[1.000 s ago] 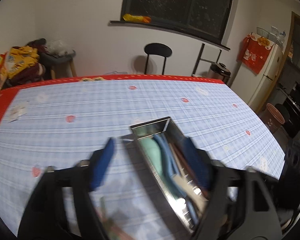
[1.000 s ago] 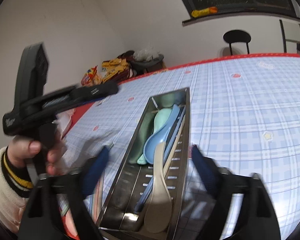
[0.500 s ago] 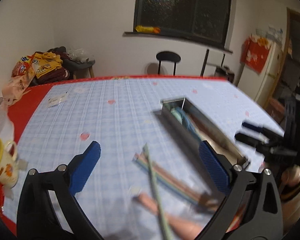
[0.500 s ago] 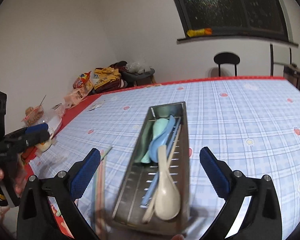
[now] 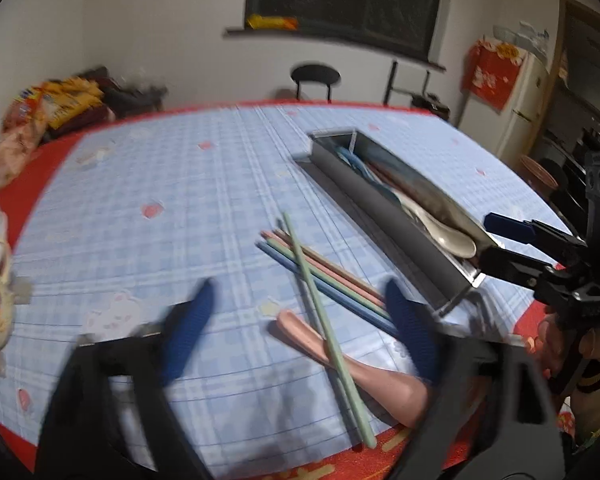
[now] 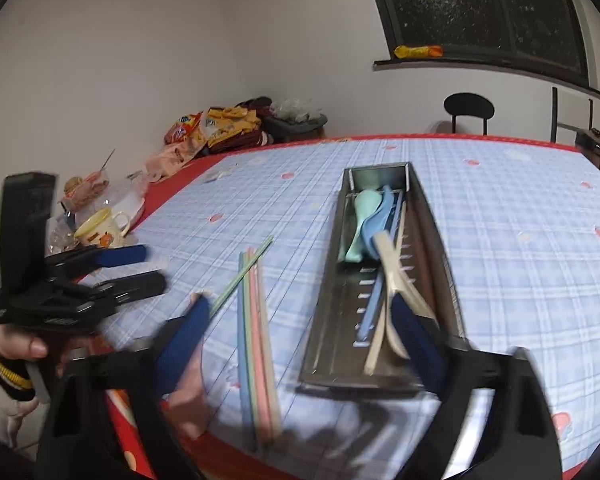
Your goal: Organize utensils
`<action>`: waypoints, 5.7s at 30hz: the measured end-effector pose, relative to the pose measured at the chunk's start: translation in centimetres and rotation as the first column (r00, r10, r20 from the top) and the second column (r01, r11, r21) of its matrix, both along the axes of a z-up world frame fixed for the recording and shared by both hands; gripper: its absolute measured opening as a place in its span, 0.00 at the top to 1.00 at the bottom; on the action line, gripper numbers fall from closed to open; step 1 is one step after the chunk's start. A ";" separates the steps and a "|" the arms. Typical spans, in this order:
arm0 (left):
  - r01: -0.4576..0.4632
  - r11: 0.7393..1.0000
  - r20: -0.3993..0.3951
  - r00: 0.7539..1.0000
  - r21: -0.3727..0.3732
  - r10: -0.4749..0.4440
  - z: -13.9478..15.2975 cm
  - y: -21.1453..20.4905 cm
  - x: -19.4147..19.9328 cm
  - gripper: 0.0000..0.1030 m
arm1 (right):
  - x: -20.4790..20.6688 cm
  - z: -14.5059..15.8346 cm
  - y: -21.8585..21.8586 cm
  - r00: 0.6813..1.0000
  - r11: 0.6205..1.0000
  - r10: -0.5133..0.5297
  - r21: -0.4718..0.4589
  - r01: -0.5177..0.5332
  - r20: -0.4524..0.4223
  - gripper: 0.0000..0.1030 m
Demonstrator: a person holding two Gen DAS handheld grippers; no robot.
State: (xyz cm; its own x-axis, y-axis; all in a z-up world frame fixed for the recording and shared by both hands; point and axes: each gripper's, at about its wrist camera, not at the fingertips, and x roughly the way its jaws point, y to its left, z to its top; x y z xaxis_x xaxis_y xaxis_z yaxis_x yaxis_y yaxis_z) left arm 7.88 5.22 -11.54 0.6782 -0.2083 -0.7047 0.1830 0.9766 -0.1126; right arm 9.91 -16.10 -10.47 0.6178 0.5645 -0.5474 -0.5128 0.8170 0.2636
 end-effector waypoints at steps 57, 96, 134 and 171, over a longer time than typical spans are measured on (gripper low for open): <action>-0.039 0.968 -0.069 0.997 -0.249 0.023 -4.1 6.2 -1.8 0.90 | -0.4 -3.5 9.5 0.972 0.921 0.189 -0.317 -0.225 -0.141 0.93; -0.058 0.949 -0.051 0.998 -0.311 0.044 -3.8 7.3 -2.4 0.90 | -0.8 -3.7 10.4 0.987 0.919 0.154 -0.361 -0.158 -0.041 0.94; -0.050 0.926 0.013 0.998 -0.374 0.059 1.5 2.4 -0.4 0.90 | 1.9 1.0 0.8 0.998 0.997 0.058 0.058 -0.056 -0.036 0.94; -0.222 0.824 -0.196 0.971 -0.522 0.137 -2.6 -8.7 13.6 0.90 | 10.7 -2.3 -6.0 0.988 0.984 -0.066 0.157 0.088 -0.140 0.94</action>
State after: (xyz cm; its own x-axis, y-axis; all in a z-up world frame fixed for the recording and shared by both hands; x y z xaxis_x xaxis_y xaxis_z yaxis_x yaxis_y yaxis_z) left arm 21.52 -3.44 -14.12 0.6415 -0.4665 -0.6089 -0.0488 0.7674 -0.6393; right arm 20.65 -22.11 -12.81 0.5903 0.6062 -0.5329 -0.4011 0.7933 0.4581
